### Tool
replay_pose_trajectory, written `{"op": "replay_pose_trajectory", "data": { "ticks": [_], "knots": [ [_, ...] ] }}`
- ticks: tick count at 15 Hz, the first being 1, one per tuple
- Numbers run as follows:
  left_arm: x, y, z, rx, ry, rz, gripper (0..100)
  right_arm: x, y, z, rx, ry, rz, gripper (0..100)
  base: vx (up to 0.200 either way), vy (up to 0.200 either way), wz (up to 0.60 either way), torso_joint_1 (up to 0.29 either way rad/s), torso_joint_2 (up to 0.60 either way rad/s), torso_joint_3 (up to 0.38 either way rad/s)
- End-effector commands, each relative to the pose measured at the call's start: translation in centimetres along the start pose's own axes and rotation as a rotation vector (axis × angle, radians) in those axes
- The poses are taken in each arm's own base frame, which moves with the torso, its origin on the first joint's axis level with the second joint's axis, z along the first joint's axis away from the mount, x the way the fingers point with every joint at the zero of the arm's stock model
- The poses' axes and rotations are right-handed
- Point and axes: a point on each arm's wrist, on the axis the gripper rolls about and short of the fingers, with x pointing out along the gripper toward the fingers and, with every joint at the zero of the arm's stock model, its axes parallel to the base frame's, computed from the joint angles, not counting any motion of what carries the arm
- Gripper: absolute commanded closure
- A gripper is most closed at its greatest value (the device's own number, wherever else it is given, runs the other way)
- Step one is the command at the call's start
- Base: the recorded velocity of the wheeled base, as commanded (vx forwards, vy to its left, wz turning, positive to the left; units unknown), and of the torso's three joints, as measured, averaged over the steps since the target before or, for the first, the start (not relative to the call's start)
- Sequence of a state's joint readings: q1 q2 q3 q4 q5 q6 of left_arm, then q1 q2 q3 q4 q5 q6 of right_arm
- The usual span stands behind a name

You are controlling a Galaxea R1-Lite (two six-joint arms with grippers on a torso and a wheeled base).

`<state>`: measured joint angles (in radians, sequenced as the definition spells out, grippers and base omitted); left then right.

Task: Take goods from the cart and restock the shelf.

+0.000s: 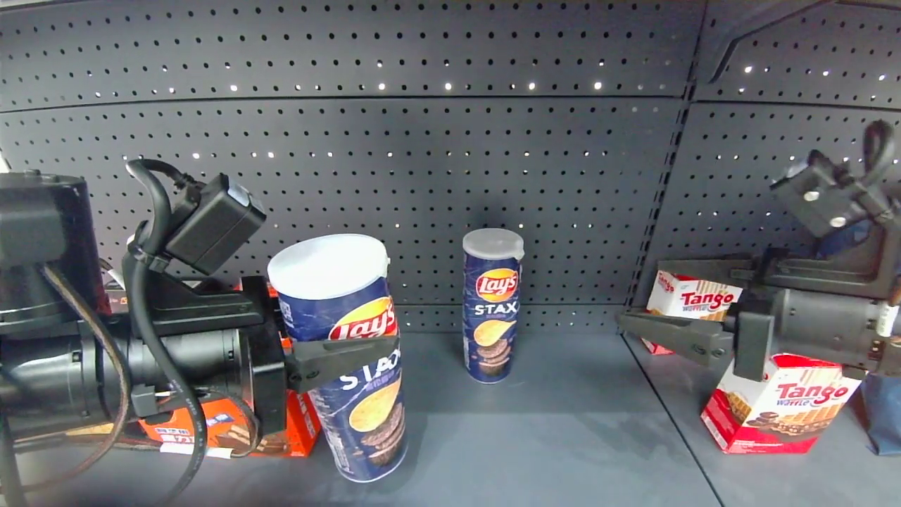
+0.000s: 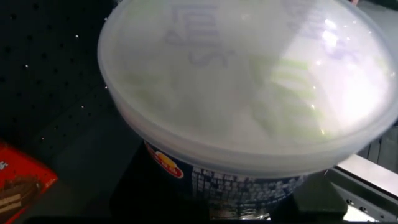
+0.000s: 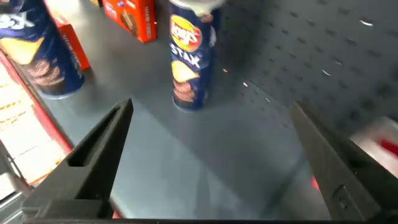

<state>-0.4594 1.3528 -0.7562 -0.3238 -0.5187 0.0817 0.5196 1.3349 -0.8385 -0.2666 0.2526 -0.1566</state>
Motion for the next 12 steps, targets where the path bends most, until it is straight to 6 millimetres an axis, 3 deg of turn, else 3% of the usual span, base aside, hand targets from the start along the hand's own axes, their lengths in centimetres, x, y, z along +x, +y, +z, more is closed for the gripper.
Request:
{"op": "replay_pose_trajectory", "data": {
  "ticks": [1,7,12],
  "knots": [
    [0.3,0.2,0.1,0.000,0.003,-0.001,100,3.6,-0.3,-1.0,0.004,0.052,0.038,0,0.000,0.000,0.00,0.000,0.00,0.000],
    [0.2,0.0,0.1,0.004,-0.001,-0.002,100,7.2,-0.9,-1.2,-0.010,-0.003,0.170,0,0.000,0.000,0.00,0.000,0.00,0.000],
    [0.1,0.1,0.2,0.005,-0.008,0.002,100,9.0,-1.3,-2.2,-0.004,0.006,0.216,0,0.000,0.000,0.00,0.000,0.00,0.000]
  ]
}}
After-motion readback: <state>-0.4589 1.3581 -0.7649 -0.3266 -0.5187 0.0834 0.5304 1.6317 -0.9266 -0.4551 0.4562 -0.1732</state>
